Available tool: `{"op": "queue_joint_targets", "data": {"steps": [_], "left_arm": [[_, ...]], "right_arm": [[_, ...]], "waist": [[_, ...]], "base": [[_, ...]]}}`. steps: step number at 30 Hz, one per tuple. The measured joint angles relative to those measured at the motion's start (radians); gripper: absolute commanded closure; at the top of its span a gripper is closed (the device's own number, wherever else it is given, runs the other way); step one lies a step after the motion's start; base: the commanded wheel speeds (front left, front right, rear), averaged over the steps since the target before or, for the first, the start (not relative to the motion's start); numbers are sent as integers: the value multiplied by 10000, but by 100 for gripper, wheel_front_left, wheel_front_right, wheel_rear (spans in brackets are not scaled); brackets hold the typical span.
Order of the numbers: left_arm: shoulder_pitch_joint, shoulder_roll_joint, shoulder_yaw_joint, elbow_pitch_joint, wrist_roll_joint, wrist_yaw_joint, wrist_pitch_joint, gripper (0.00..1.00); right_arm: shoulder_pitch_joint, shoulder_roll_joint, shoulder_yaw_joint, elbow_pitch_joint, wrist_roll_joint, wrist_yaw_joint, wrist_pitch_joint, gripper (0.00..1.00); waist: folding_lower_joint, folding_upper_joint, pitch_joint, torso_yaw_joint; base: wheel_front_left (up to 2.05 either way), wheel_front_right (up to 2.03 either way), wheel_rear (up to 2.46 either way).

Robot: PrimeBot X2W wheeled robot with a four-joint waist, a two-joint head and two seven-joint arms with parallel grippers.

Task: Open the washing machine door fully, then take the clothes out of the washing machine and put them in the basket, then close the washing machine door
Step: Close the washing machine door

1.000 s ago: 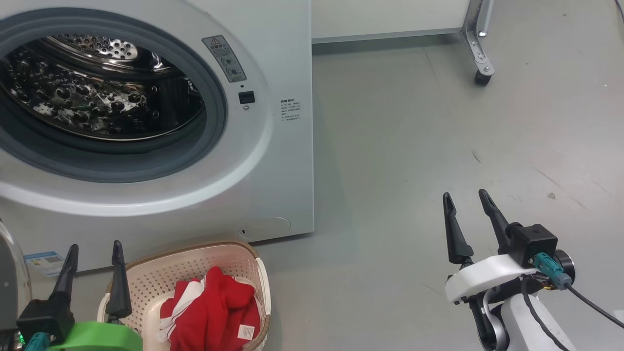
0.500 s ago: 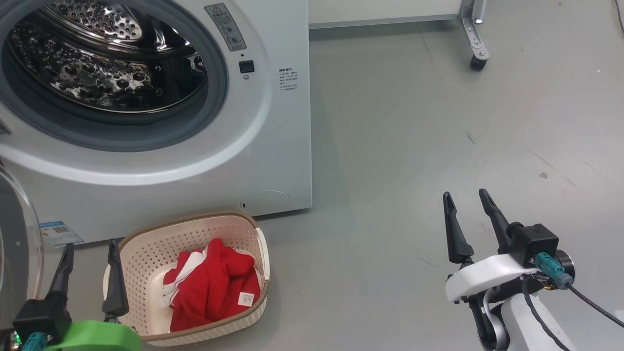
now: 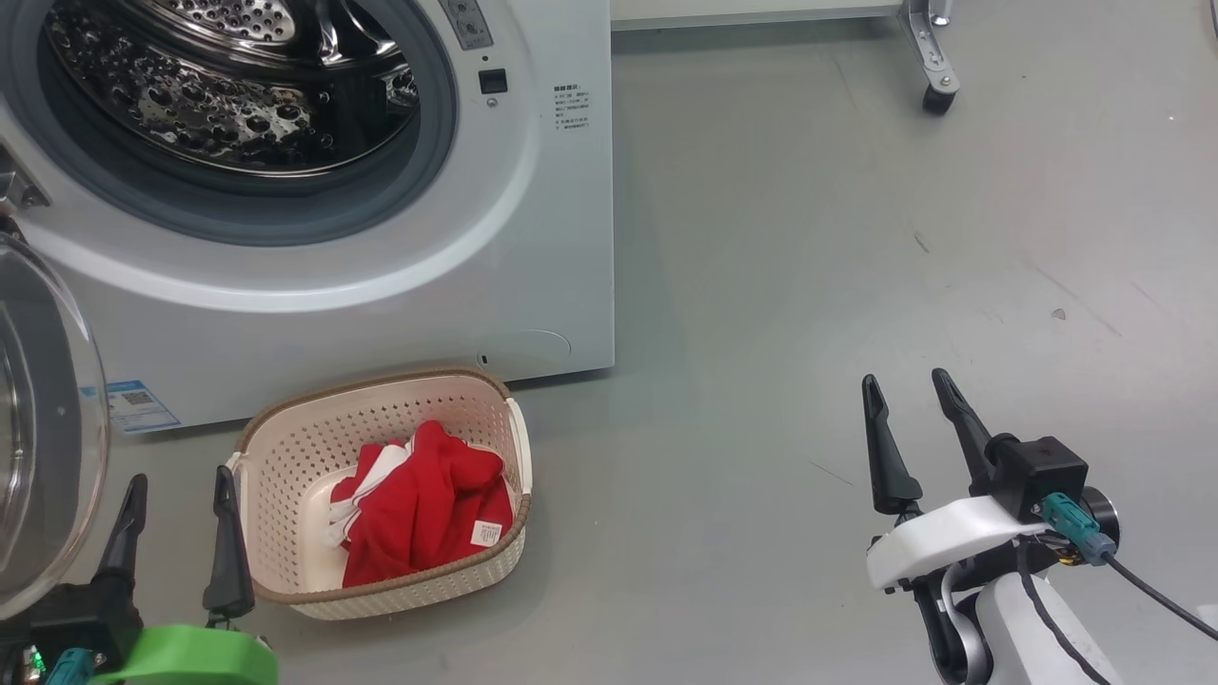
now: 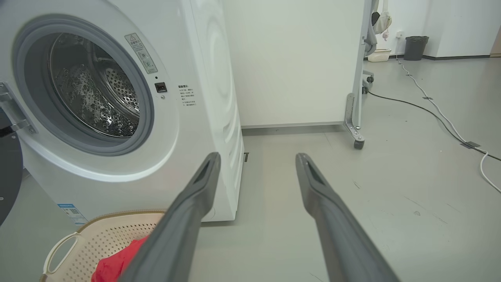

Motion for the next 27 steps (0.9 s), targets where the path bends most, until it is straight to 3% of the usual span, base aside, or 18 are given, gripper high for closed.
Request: {"op": "queue_joint_targets", "data": {"steps": [14, 27], "left_arm": [[-1, -4, -134, 109, -12, -58, 0, 0], [-3, -17, -495, 464, -113, -56, 0, 0]], "right_arm": [[2, 2, 10, 4, -4, -2, 0, 0], [214, 0, -69, 36, -73, 13, 0, 0]], "waist": [[0, 0, -55, 164], [0, 0, -164, 902]], "base": [[-29, 29, 0], [0, 0, 0]]}}
